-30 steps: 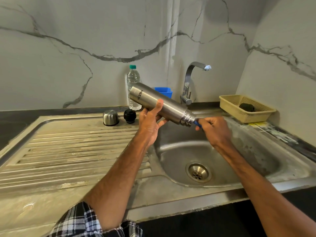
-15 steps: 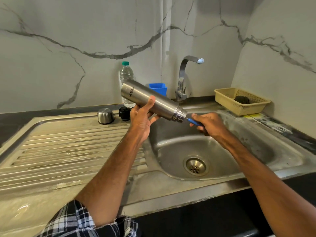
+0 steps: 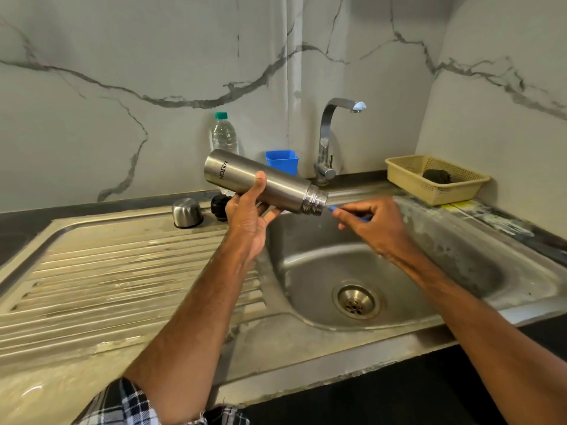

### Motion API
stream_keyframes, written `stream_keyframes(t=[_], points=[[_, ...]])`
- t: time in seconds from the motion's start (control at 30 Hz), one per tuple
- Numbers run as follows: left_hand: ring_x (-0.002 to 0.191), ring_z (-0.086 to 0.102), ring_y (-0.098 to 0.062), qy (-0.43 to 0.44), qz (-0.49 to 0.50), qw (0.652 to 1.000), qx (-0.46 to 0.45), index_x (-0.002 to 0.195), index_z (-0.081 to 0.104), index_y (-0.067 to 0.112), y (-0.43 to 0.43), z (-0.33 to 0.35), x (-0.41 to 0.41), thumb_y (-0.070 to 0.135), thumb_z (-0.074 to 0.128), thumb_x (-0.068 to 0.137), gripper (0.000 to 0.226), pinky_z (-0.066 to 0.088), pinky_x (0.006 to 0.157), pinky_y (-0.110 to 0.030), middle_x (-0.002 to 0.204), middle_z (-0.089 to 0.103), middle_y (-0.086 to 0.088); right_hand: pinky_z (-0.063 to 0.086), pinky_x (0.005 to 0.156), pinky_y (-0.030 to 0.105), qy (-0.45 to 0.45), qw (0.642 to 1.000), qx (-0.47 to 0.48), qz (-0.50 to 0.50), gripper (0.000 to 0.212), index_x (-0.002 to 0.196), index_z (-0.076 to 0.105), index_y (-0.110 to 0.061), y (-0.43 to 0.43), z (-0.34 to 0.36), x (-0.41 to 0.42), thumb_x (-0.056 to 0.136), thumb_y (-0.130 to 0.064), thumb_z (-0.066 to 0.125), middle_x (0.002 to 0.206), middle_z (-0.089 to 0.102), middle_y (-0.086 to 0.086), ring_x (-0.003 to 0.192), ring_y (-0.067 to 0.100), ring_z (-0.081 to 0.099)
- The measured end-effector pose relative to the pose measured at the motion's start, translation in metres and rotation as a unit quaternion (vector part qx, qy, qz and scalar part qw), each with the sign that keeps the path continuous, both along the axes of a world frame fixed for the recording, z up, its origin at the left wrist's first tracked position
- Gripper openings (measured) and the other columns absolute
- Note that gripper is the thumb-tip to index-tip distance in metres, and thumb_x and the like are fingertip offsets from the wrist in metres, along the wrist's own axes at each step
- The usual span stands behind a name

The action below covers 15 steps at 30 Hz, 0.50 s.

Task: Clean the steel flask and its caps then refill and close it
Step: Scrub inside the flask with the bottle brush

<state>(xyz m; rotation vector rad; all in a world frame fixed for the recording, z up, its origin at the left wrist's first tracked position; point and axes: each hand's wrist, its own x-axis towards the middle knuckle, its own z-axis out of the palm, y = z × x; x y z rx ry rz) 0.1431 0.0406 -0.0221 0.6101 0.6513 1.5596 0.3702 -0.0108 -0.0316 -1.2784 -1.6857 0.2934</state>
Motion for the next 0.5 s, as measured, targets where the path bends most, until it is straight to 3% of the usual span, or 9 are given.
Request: stream_keyframes(t=[0.1, 0.17, 0.33, 0.43, 0.5], points=[[0.114, 0.068, -0.031, -0.011, 0.005, 1.000, 0.004, 0.134, 0.052, 0.005, 0.004, 0.001, -0.009, 0.014, 0.079, 0.085, 0.056, 0.063, 0.074, -0.047, 0.123, 0.070, -0.018, 0.059, 0.079, 0.026, 0.009, 1.000, -0.016, -0.004, 0.022, 0.103, 0.079, -0.016, -0.002, 0.005, 0.022, 0.084, -0.027, 0.079, 0.083, 0.078, -0.010, 0.079, 0.002, 0.073], [0.114, 0.069, -0.031, -0.011, 0.007, 1.000, -0.004, 0.135, 0.051, 0.005, 0.003, -0.003, -0.008, 0.015, 0.079, 0.085, 0.059, 0.063, 0.076, -0.049, 0.123, 0.070, -0.018, 0.061, 0.083, 0.031, 0.001, 1.000, -0.002, -0.008, 0.023, 0.103, 0.079, -0.017, -0.002, 0.003, 0.018, 0.082, -0.026, 0.080, 0.089, 0.078, -0.010, 0.083, 0.002, 0.073], [0.116, 0.068, -0.032, 0.011, -0.017, 1.000, 0.005, 0.136, 0.051, 0.003, 0.000, -0.002, 0.004, 0.015, 0.079, 0.086, 0.058, 0.063, 0.078, -0.049, 0.125, 0.069, -0.019, 0.060, 0.073, 0.026, -0.005, 0.999, 0.036, -0.024, 0.027, 0.106, 0.078, -0.019, 0.000, 0.000, 0.006, 0.080, -0.025, 0.083, 0.092, 0.078, -0.008, 0.080, 0.003, 0.073], [0.114, 0.069, -0.031, 0.008, -0.010, 1.000, 0.017, 0.134, 0.052, 0.003, 0.001, 0.002, 0.000, 0.013, 0.079, 0.085, 0.056, 0.063, 0.075, -0.046, 0.124, 0.070, -0.019, 0.061, 0.073, 0.026, -0.007, 0.999, 0.038, -0.033, 0.019, 0.103, 0.078, -0.016, -0.002, 0.003, 0.021, 0.086, -0.024, 0.078, 0.082, 0.076, -0.010, 0.074, 0.002, 0.072], [0.113, 0.069, -0.030, 0.001, -0.006, 1.000, 0.009, 0.134, 0.052, 0.003, 0.000, 0.000, 0.001, 0.013, 0.079, 0.084, 0.058, 0.063, 0.078, -0.047, 0.124, 0.070, -0.019, 0.059, 0.062, 0.029, -0.041, 0.996, 0.059, -0.049, 0.010, 0.095, 0.078, -0.021, -0.003, 0.001, 0.017, 0.090, -0.029, 0.073, 0.073, 0.073, -0.012, 0.064, 0.004, 0.068]])
